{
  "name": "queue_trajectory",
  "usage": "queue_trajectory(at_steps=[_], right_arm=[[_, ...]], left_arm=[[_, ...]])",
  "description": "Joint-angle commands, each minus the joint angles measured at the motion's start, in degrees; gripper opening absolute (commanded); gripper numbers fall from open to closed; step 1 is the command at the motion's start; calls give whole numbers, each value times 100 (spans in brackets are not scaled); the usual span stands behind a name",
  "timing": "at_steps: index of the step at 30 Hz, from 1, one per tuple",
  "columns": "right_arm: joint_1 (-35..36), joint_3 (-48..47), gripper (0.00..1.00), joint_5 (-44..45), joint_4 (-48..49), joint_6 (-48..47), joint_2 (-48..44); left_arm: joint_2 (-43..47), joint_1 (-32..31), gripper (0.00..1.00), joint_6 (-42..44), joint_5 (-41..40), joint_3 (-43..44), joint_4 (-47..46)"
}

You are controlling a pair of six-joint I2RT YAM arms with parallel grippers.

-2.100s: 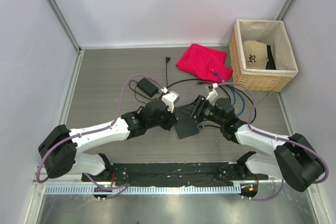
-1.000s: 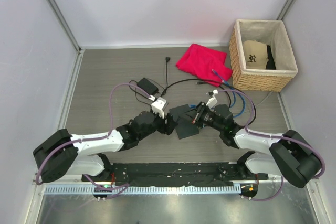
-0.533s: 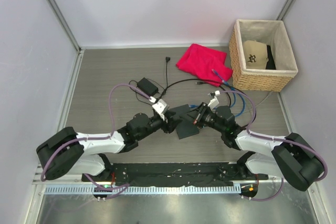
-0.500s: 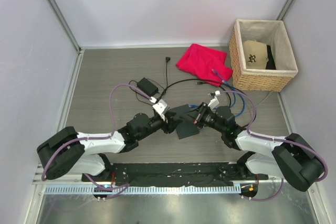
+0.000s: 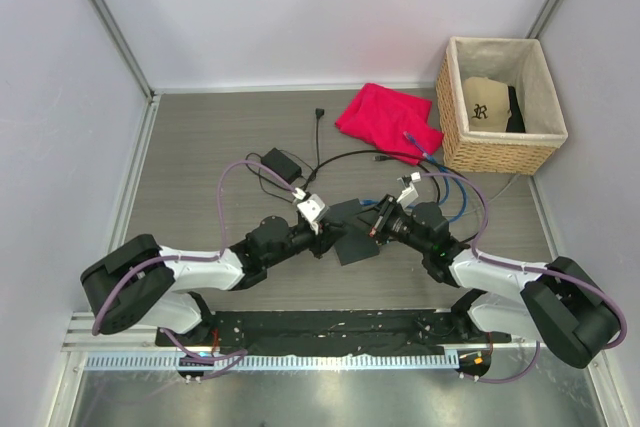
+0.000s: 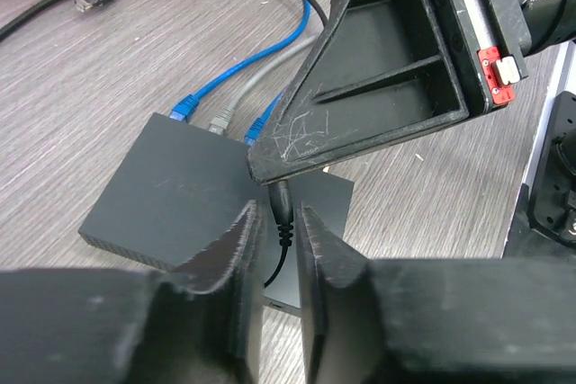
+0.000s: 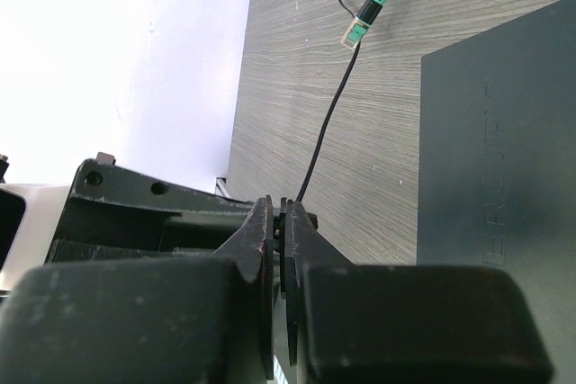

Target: Insert the plug into the switch port

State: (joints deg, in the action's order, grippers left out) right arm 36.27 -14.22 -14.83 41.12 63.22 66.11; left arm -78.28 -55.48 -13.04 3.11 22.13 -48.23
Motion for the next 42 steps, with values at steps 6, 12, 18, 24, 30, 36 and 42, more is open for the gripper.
queue_trajectory(at_steps=[6, 12, 18, 24, 30, 36, 42], right_arm=[[29, 15, 1, 112, 203, -20, 7], [29, -28, 18, 147, -347, -545, -80], [29, -660, 51, 979, -2542, -1776, -721], [20, -1057, 64, 1896, -3926, -2577, -1030], [3, -1171, 69, 1852, -4077, -2920, -749], [-24, -1320, 70, 1834, -4077, -3219, -467], [-32, -1399, 70, 1773, -4016, -3255, -230]], left_arm=[[155, 38, 0, -15, -144, -51, -469], [585, 55, 0, 73, -232, -7, 558], [937, 55, 0, 126, -276, -94, 1658], [851, 55, 0, 232, -250, 81, 2344], [306, 46, 0, 205, 49, -148, 1659], [-424, 29, 0, 565, 172, -122, 1298], [-653, -120, 0, 776, 278, -16, 1403]])
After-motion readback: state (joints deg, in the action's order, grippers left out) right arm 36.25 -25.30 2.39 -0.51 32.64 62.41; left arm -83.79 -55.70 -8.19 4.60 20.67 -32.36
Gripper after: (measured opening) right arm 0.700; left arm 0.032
